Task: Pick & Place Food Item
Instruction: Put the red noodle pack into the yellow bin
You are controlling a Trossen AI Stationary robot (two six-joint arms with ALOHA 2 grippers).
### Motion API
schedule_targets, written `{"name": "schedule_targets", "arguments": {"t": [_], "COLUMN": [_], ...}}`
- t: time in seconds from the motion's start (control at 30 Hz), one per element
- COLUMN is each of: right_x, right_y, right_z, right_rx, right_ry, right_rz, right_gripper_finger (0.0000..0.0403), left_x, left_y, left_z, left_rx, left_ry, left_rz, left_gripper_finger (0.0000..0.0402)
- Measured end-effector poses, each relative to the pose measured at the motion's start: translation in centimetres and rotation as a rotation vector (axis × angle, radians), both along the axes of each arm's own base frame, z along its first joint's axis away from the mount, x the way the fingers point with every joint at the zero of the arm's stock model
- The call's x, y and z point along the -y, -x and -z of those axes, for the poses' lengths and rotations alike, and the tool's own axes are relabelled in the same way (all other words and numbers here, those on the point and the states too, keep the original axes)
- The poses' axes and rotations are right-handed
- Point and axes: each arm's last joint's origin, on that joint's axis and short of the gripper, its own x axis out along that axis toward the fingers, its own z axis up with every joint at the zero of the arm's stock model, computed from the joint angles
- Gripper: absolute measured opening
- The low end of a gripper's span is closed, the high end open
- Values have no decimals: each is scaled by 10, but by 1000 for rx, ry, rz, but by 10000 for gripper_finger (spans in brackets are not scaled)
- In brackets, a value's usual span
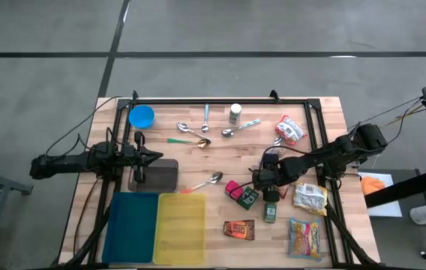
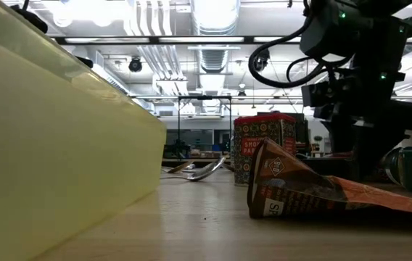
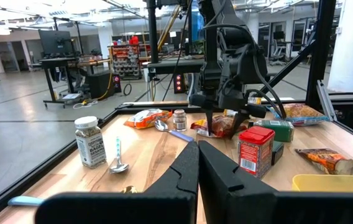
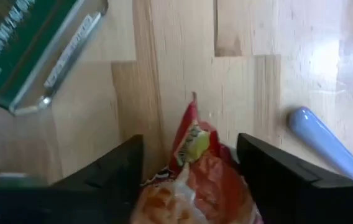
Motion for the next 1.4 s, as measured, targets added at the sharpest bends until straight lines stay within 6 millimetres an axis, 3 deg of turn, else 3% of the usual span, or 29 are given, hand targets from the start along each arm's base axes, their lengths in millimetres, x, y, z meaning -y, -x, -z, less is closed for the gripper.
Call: {"name": "schedule_targets", "arguments": {"t": [0.5,0.77,0.9,1.4], "right_x": [0,0,-1,-1], "right_y": [0,-1,-8,-20], "right_z": [0,-1,-10,-87], "right_rx": [-3,5,47,401], "right_ry": [-2,-8,10,271], "right_rz": [-1,2,4,-7], "right_gripper_finger": [21,27,27,28], "left_x": [0,0,0,0], "left_y": [0,0,0,0], "left_z": [0,0,0,0], "left_rx": [0,0,0,1], "left_ry": [0,0,0,0], "left_rz": [0,0,0,0], "left_gripper_finger": [10,10,10,10]}}
